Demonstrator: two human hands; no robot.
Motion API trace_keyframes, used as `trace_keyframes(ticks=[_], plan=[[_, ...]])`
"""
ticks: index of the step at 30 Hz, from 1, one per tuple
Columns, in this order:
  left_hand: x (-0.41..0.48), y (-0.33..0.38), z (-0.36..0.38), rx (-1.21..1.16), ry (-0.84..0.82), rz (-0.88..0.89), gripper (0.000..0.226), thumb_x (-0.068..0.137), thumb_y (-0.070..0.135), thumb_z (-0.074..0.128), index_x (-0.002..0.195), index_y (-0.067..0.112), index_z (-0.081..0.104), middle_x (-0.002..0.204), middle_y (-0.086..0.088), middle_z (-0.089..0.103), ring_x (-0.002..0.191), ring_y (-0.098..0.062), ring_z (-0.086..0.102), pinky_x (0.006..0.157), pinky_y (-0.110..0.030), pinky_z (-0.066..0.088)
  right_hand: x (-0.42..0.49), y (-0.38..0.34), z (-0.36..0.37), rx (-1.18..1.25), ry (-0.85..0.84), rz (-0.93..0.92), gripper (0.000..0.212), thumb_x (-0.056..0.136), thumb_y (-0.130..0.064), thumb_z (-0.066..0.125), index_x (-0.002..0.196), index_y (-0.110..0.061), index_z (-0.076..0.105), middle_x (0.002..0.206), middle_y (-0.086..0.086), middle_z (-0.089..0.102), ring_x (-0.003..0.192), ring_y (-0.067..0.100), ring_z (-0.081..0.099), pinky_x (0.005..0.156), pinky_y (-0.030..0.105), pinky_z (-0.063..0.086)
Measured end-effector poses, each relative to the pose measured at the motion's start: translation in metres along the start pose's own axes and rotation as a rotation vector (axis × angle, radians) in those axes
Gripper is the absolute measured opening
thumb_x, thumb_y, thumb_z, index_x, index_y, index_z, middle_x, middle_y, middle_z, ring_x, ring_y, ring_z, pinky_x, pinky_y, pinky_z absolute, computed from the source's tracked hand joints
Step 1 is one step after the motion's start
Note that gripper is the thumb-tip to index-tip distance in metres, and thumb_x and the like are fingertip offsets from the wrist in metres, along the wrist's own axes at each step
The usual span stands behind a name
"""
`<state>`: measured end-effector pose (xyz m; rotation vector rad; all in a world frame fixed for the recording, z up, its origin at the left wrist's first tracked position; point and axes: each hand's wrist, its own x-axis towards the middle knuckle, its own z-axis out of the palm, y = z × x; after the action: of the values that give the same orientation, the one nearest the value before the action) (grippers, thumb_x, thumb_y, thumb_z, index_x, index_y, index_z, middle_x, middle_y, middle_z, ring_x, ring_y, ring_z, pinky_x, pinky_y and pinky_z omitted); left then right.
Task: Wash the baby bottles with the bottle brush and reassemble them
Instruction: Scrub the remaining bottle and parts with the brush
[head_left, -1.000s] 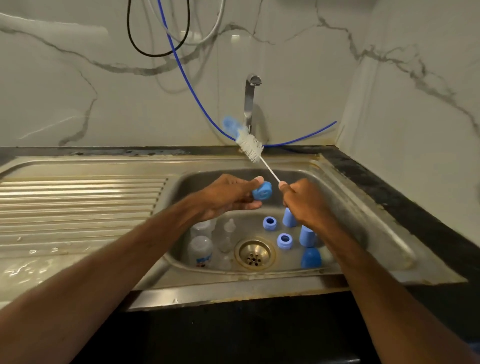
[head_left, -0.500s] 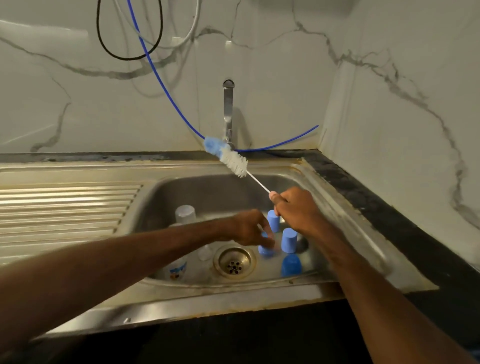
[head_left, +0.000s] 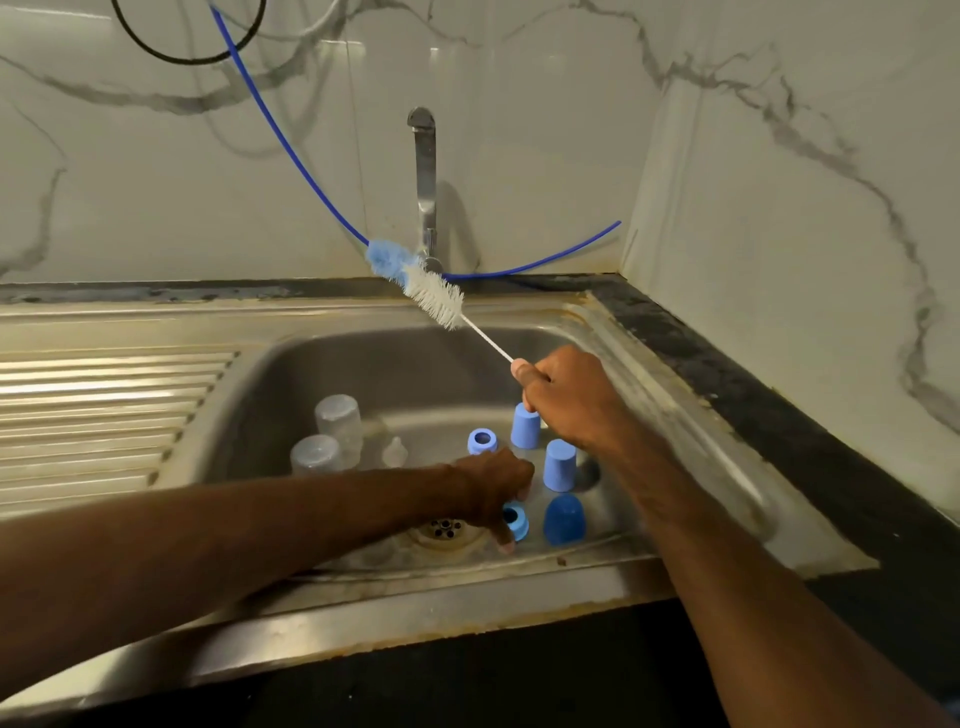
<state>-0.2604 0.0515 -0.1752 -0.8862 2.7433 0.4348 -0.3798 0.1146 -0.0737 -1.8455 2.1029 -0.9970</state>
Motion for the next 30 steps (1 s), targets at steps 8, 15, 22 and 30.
trace_keyframes(ticks=[8, 15, 22, 30], plan=[[0.001, 0.001, 0.000, 0.008, 0.036, 0.030, 0.055, 0.083, 0.031, 0.084, 0.124, 0.008, 0.056, 0.125, -0.010, 0.060, 0.115, -0.028, 0.055, 0.097, -0.043, 0.049, -0.003, -0.002, -0.005, -0.029, -0.053, 0.027, 0.055, 0.105, -0.037, 0.049, 0.083, 0.009, 0.069, 0.068, 0.021, 0.061, 0.059, 0.021, 0.051, 0.057, 0.030, 0.043], [0.004, 0.014, -0.008, 0.100, 0.193, 0.142, 0.065, 0.079, 0.053, 0.082, 0.123, 0.014, 0.054, 0.119, -0.005, 0.062, 0.106, -0.024, 0.057, 0.087, -0.043, 0.051, -0.001, 0.001, -0.004, 0.010, -0.023, 0.021, 0.055, 0.104, -0.035, 0.051, 0.080, 0.012, 0.068, 0.065, 0.022, 0.061, 0.056, 0.021, 0.051, 0.057, 0.031, 0.043], [0.019, 0.038, -0.008, 0.106, 0.145, 0.288, 0.051, 0.084, 0.027, 0.081, 0.129, 0.014, 0.061, 0.128, -0.008, 0.061, 0.114, -0.027, 0.056, 0.092, -0.051, 0.052, 0.000, 0.003, -0.004, 0.016, -0.012, 0.019, 0.055, 0.103, -0.037, 0.052, 0.078, 0.009, 0.068, 0.074, 0.025, 0.068, 0.059, 0.027, 0.055, 0.064, 0.038, 0.050], [0.009, 0.035, -0.022, -0.129, 0.197, 0.236, 0.051, 0.085, 0.028, 0.083, 0.130, 0.012, 0.066, 0.124, -0.008, 0.066, 0.110, -0.024, 0.061, 0.092, -0.031, 0.049, 0.000, 0.001, -0.003, 0.035, -0.019, 0.004, 0.054, 0.102, -0.040, 0.053, 0.068, -0.001, 0.069, 0.068, 0.018, 0.070, 0.066, 0.033, 0.066, 0.070, 0.041, 0.054]])
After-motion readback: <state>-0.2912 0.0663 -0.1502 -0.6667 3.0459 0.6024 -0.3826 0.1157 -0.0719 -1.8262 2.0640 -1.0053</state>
